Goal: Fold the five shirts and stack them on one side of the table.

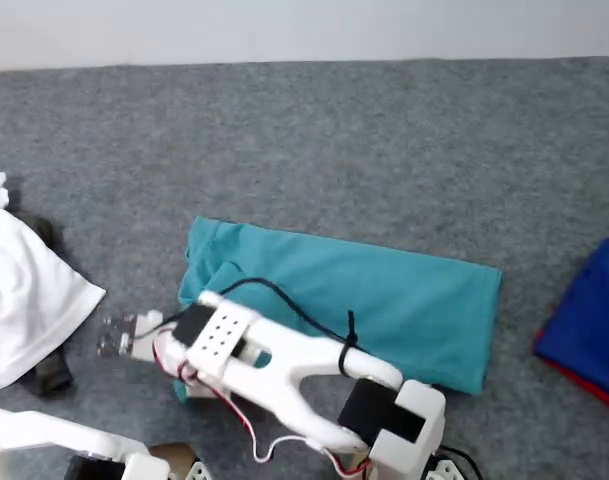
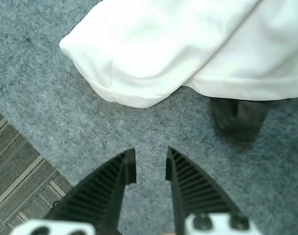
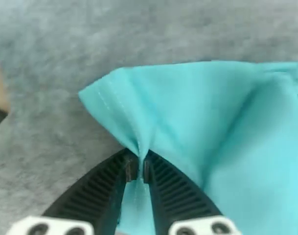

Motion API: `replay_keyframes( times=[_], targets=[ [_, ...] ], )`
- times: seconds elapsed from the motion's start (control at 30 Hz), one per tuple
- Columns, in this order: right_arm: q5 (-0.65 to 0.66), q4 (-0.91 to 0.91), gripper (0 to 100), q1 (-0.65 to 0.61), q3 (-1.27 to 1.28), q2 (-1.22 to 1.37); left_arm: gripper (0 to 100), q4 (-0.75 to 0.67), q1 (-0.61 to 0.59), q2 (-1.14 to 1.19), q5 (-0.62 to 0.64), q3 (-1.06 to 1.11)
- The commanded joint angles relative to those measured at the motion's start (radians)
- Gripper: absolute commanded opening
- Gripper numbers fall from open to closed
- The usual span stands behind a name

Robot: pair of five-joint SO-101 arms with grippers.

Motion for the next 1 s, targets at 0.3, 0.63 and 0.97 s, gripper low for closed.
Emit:
replay_keyframes(
  times=[0.3,0.63,0.97],
  targets=[
    [0.110,0.093,1.0,0.189,-0.207,-0.004,11,-0.015,0.015,-0.026,-0.034,-0.010],
    [0.167,0.081,1.0,0.349,-0.255,0.007,11,-0.018,0.064,-0.025,-0.031,-0.004],
    [0.167,0.010,1.3,0.406,-0.258,0.076,11,-0.017,0.098,-0.025,-0.028,-0.002]
  ],
)
